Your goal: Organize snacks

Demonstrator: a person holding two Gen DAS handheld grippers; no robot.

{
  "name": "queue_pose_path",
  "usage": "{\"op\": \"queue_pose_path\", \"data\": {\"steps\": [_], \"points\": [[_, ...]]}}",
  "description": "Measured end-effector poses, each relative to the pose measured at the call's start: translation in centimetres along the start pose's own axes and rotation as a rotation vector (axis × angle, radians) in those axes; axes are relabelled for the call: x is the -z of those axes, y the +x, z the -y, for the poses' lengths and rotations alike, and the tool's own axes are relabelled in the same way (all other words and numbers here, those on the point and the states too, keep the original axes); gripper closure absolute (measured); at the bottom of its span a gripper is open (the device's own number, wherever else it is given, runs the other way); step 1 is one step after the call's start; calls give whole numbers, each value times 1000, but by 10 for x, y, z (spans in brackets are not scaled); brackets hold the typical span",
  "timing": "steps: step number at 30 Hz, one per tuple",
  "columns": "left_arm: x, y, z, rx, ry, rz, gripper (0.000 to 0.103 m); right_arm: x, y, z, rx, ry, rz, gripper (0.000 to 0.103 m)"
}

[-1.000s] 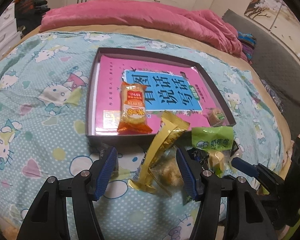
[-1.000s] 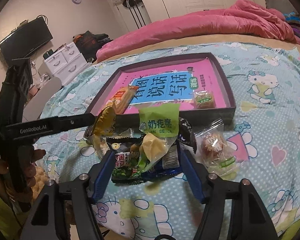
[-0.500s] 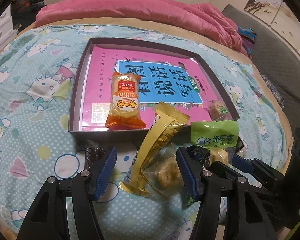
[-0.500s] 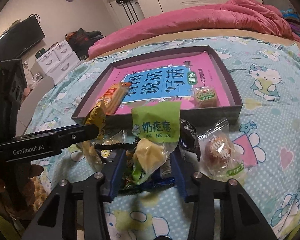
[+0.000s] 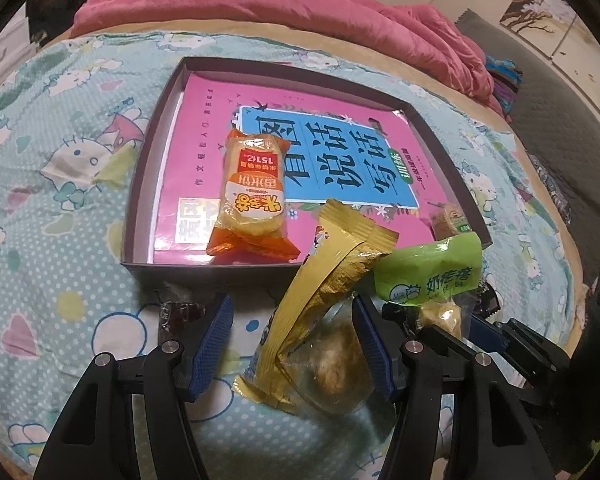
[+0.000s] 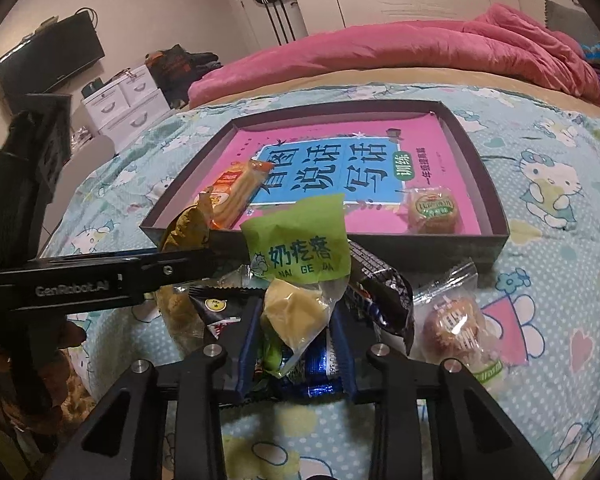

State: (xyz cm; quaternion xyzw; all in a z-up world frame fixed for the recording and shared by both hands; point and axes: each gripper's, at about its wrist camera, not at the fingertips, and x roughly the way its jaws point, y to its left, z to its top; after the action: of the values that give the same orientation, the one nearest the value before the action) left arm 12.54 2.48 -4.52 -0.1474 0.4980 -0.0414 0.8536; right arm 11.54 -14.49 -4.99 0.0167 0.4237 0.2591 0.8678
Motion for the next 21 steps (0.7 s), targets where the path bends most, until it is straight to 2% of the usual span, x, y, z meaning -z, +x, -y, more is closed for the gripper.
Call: {"op": "queue_pose_path", "data": {"steps": [6,14,21], "points": [[-1,8,4,12,13,-10,66,0,-7,3,-28,16,26,69],[0,-4,-6,41,-20,30,83,-2,-16,2,-47,23,54,70],[-2,-29,-13,69,-42,95,86,-5,-27,4,-76,33,91,70]]}}
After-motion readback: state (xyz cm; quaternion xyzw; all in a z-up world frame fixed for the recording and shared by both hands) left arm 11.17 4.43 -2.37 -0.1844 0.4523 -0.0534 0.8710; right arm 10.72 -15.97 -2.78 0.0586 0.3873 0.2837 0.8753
